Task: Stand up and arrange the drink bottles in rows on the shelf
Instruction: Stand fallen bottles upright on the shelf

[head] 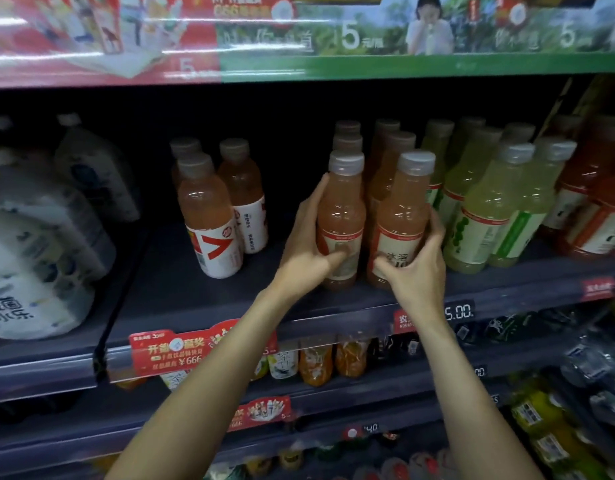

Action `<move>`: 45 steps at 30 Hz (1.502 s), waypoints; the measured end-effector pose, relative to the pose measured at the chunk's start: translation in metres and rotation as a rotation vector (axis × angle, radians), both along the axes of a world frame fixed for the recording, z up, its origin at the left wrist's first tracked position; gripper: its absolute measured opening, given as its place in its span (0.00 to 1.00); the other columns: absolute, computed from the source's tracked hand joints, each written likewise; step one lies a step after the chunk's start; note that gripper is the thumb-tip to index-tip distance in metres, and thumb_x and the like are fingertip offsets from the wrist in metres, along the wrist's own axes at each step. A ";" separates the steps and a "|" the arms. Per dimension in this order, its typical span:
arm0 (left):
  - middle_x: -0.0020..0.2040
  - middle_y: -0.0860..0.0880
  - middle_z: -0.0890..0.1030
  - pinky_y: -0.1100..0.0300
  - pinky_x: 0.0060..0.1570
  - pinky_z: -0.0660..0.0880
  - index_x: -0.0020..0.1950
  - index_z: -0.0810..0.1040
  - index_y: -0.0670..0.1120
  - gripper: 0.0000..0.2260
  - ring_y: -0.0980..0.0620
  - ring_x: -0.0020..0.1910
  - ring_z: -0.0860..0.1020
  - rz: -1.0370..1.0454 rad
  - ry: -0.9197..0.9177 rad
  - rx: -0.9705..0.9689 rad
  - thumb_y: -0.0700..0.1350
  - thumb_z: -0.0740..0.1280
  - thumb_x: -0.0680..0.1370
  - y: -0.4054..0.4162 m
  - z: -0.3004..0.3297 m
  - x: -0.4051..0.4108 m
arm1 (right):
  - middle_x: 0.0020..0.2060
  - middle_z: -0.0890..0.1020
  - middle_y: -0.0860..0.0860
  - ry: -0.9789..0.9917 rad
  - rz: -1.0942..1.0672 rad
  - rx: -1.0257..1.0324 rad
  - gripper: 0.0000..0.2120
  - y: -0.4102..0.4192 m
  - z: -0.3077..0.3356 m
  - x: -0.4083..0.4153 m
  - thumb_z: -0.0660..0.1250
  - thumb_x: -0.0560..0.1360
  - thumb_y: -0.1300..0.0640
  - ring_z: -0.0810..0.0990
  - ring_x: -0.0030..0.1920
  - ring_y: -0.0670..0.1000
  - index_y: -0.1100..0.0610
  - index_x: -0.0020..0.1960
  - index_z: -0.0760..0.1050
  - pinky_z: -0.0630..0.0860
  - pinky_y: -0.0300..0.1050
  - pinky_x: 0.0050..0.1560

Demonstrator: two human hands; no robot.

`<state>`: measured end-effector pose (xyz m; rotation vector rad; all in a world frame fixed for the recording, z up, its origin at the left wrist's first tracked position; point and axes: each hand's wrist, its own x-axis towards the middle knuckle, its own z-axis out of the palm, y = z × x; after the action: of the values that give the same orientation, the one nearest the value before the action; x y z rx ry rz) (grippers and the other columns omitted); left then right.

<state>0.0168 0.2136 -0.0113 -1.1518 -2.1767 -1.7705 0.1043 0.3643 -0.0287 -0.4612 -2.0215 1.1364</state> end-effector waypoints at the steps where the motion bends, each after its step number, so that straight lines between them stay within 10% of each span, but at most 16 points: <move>1: 0.74 0.55 0.60 0.57 0.72 0.63 0.77 0.51 0.60 0.42 0.62 0.73 0.60 0.000 0.014 -0.016 0.45 0.74 0.73 0.002 -0.001 0.002 | 0.67 0.71 0.51 -0.005 0.009 -0.005 0.46 0.003 -0.001 0.002 0.74 0.65 0.60 0.73 0.62 0.49 0.46 0.75 0.51 0.68 0.40 0.55; 8: 0.74 0.53 0.63 0.50 0.70 0.66 0.76 0.50 0.63 0.42 0.56 0.72 0.63 0.096 0.030 -0.003 0.54 0.74 0.71 0.010 -0.005 0.009 | 0.70 0.64 0.57 -0.127 -0.041 0.186 0.42 0.005 -0.006 0.012 0.70 0.73 0.52 0.61 0.71 0.55 0.54 0.77 0.47 0.56 0.40 0.65; 18: 0.62 0.54 0.77 0.54 0.62 0.74 0.70 0.69 0.50 0.23 0.60 0.61 0.75 0.272 -0.083 -0.017 0.54 0.65 0.76 -0.044 0.008 0.048 | 0.60 0.76 0.56 0.082 -0.131 0.685 0.15 -0.038 0.003 0.045 0.63 0.76 0.60 0.72 0.61 0.56 0.59 0.62 0.75 0.67 0.50 0.62; 26: 0.46 0.56 0.84 0.67 0.51 0.75 0.56 0.80 0.49 0.08 0.61 0.48 0.81 0.451 0.025 -0.211 0.47 0.68 0.78 -0.146 0.016 0.084 | 0.49 0.81 0.49 0.042 0.450 0.629 0.11 -0.087 0.007 0.031 0.60 0.77 0.58 0.78 0.50 0.48 0.56 0.55 0.78 0.74 0.40 0.50; 29: 0.46 0.57 0.83 0.67 0.47 0.74 0.56 0.79 0.50 0.07 0.61 0.46 0.81 0.616 0.086 -0.154 0.44 0.66 0.79 -0.174 0.012 0.063 | 0.50 0.80 0.47 0.067 0.600 0.413 0.12 -0.108 0.020 0.009 0.63 0.78 0.52 0.78 0.51 0.45 0.56 0.58 0.77 0.76 0.42 0.49; 36: 0.49 0.51 0.79 0.65 0.45 0.74 0.63 0.70 0.43 0.11 0.55 0.46 0.78 0.616 -0.447 0.451 0.38 0.60 0.81 -0.187 0.018 -0.035 | 0.65 0.68 0.56 0.104 0.457 0.141 0.29 -0.158 0.030 -0.067 0.73 0.71 0.54 0.68 0.65 0.55 0.57 0.67 0.67 0.70 0.45 0.62; 45: 0.65 0.51 0.71 0.65 0.56 0.68 0.75 0.59 0.47 0.30 0.55 0.62 0.71 0.299 -0.473 0.219 0.43 0.68 0.77 -0.164 0.023 -0.093 | 0.76 0.45 0.55 -0.119 0.189 0.229 0.43 -0.187 0.034 -0.113 0.77 0.61 0.40 0.49 0.74 0.60 0.47 0.70 0.63 0.66 0.60 0.66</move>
<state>-0.0757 0.0499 0.0121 -0.3591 -2.1520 -2.2278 -0.0089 0.1777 0.0053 -0.2306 -2.3059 0.9898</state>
